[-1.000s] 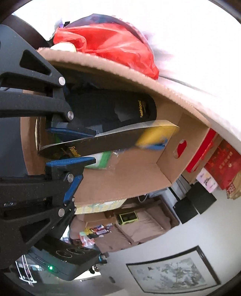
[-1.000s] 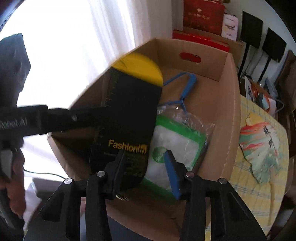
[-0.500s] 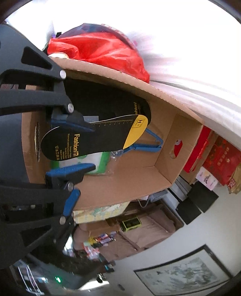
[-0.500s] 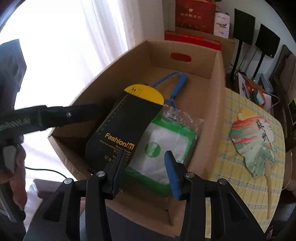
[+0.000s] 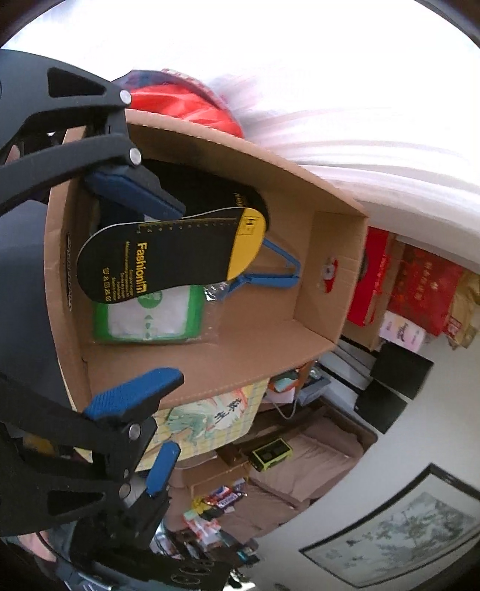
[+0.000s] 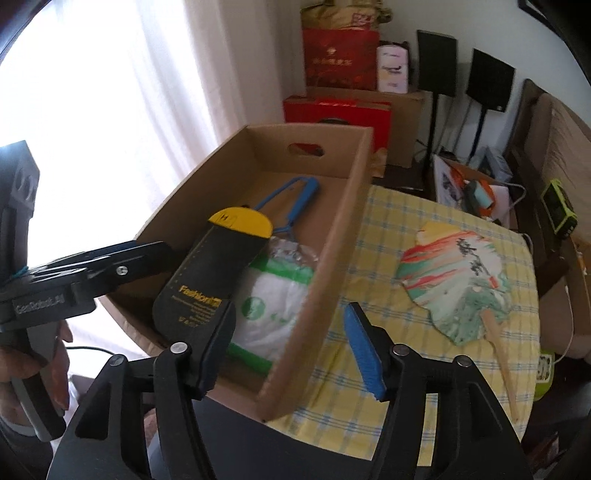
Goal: Organize objects
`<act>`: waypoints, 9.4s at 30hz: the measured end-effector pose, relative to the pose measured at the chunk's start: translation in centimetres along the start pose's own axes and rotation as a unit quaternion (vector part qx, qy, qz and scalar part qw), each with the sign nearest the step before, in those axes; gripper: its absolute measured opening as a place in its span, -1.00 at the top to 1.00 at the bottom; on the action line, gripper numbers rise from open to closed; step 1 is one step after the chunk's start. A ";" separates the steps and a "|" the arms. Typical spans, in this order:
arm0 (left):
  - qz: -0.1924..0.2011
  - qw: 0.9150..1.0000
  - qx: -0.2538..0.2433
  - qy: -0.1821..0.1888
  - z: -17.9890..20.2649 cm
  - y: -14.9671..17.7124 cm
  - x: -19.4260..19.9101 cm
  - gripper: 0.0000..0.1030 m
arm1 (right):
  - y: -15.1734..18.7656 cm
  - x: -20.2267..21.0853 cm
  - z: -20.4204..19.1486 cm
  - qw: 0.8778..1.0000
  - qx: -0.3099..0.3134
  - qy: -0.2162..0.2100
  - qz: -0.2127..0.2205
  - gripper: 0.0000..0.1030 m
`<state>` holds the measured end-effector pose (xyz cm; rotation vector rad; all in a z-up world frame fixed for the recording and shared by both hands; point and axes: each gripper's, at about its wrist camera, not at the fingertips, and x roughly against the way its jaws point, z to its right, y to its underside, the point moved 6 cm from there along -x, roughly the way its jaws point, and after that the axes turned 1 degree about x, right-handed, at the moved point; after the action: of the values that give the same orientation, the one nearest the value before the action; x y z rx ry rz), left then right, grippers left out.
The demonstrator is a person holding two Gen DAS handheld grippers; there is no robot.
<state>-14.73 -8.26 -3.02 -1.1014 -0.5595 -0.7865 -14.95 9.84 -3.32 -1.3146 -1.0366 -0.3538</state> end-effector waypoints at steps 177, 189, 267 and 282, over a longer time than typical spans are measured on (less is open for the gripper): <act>-0.064 0.955 0.115 0.268 18.3 0.0 -10.7 0.83 | 1.6 3.6 9.8 0.996 -0.033 -0.045 0.063 0.82; -0.034 0.963 0.123 0.235 11.7 -3.7 -7.8 0.83 | -2.4 1.6 3.2 0.994 -0.014 -0.081 0.067 0.82; 0.039 0.996 -0.078 -0.002 4.4 0.6 2.2 -0.90 | 1.1 4.0 5.2 0.996 -0.048 0.040 0.069 -0.64; 0.053 0.992 -0.095 -0.061 6.5 4.9 2.6 -1.00 | 5.9 7.4 8.2 0.989 -0.064 0.101 0.090 -0.99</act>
<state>-9.38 -1.75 -1.56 -1.3517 -0.5312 -0.6931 -10.08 21.26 -1.93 -1.4434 -0.7295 -0.4131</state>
